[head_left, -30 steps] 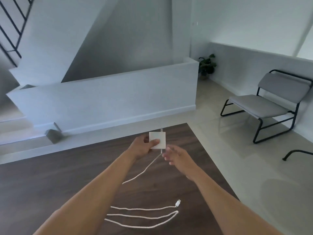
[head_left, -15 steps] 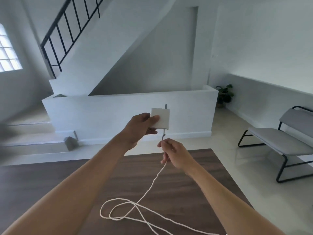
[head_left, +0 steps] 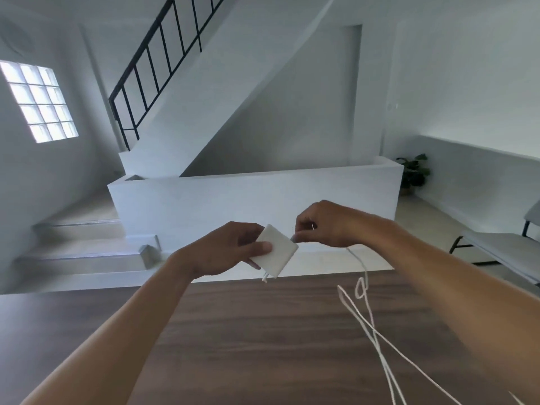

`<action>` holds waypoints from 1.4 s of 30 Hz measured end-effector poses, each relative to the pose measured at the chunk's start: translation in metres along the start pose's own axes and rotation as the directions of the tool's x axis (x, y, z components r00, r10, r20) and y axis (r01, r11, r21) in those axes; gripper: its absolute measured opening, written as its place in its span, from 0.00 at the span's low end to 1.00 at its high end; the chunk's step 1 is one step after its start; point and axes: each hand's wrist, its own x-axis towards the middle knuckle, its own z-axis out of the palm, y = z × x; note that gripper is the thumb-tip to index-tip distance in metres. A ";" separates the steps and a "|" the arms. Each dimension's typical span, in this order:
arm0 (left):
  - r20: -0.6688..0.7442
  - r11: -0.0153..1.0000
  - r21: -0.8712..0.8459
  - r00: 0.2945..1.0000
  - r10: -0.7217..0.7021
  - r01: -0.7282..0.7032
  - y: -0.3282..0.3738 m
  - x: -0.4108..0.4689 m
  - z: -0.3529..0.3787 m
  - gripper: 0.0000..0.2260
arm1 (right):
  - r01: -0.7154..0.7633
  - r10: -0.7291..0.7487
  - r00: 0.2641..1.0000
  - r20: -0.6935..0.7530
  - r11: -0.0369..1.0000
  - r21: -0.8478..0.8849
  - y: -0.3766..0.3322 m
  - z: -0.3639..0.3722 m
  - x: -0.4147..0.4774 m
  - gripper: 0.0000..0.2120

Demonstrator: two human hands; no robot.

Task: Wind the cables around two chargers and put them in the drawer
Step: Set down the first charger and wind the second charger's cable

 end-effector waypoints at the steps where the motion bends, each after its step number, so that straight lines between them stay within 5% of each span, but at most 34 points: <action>1: 0.009 0.996 0.084 1.000 -0.017 0.016 -0.002 -0.001 -0.001 0.09 | 0.000 0.000 1.000 0.002 1.000 -0.020 -0.005 -0.006 0.003 0.10; 4: -0.046 0.958 0.283 0.998 -0.034 0.046 -0.014 -0.002 -0.002 0.11 | -0.002 0.001 1.000 -0.017 0.999 -0.045 -0.015 -0.022 0.007 0.10; 12: -0.335 0.932 0.325 0.941 -0.046 0.161 -0.024 0.009 0.004 0.12 | -0.043 0.040 0.993 -0.107 0.999 -0.031 -0.031 -0.019 0.004 0.12; 18: -0.466 0.945 0.229 0.879 -0.105 0.234 -0.022 0.020 0.016 0.12 | -0.047 0.054 0.984 -0.168 0.998 0.046 -0.040 0.003 -0.006 0.17; 21: -0.512 0.975 0.009 0.839 -0.185 0.220 -0.021 0.026 0.012 0.10 | -0.040 0.071 0.970 -0.233 0.990 0.138 -0.044 0.023 -0.015 0.16; 26: -0.476 0.957 -0.251 0.843 -0.251 0.143 -0.012 0.028 0.008 0.16 | -0.023 0.117 0.954 -0.277 0.947 0.319 -0.047 0.074 -0.029 0.14; 36: -0.296 0.913 -0.409 0.947 -0.126 -0.006 0.009 0.017 0.021 0.12 | -0.024 0.211 0.928 -0.308 0.857 0.515 -0.018 0.101 -0.023 0.12; 42: -0.049 0.997 -0.076 0.998 -0.036 0.032 0.015 -0.001 0.023 0.13 | -0.054 0.149 0.952 -0.267 0.941 0.333 0.004 0.054 -0.020 0.17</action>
